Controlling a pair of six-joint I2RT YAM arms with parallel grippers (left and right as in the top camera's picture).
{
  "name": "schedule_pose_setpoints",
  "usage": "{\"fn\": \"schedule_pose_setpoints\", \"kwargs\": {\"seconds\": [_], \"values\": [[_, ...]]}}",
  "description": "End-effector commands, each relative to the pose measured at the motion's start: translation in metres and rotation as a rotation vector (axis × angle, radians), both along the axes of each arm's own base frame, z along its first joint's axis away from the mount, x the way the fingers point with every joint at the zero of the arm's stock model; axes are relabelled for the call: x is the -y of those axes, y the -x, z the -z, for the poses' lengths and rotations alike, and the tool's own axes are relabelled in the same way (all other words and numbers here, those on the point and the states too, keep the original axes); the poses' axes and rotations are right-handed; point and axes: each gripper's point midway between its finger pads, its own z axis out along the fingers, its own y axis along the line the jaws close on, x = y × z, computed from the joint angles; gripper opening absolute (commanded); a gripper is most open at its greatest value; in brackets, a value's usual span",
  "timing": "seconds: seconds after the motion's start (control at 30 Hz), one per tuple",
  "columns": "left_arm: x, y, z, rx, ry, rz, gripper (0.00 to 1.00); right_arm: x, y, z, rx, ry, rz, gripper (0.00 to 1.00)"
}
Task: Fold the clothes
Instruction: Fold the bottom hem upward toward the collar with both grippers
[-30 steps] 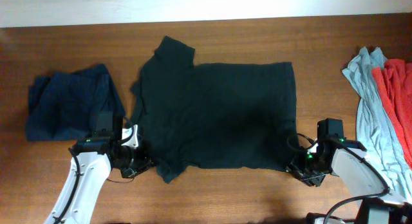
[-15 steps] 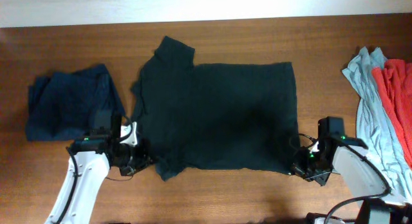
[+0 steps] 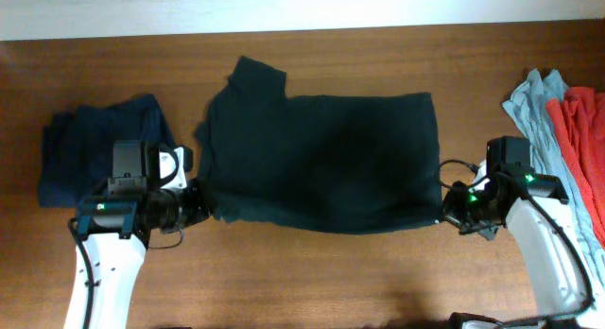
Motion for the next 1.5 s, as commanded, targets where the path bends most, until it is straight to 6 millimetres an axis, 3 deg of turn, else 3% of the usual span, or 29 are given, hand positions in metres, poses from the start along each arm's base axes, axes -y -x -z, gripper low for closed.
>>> {"fn": "schedule_pose_setpoints", "kwargs": {"seconds": [0.0, 0.27, 0.6, 0.77, 0.83, 1.23, 1.47], "values": [[-0.004, -0.015, 0.001, 0.033, -0.033, 0.007, 0.00, -0.008, -0.031, 0.003, 0.081, -0.067, -0.022, 0.04], [-0.004, -0.043, 0.014, 0.064, -0.035, 0.011, 0.01, -0.009, -0.069, 0.015, 0.178, -0.100, -0.037, 0.04], [-0.004, -0.086, 0.048, 0.094, -0.044, 0.028, 0.00, -0.010, -0.109, 0.014, 0.308, -0.131, -0.022, 0.04], [-0.022, -0.091, 0.069, 0.058, -0.146, -0.003, 0.01, -0.007, -0.111, 0.026, 0.279, -0.136, 0.024, 0.04], [-0.035, -0.092, 0.074, 0.049, -0.217, -0.033, 0.01, 0.003, -0.111, 0.037, 0.239, -0.099, 0.102, 0.04], [-0.040, -0.106, 0.069, 0.105, -0.246, -0.053, 0.01, 0.008, -0.128, 0.031, 0.314, -0.089, 0.115, 0.04], [-0.041, -0.113, 0.083, 0.094, -0.246, -0.052, 0.03, 0.008, -0.132, 0.029, 0.330, -0.087, 0.114, 0.05]]}}
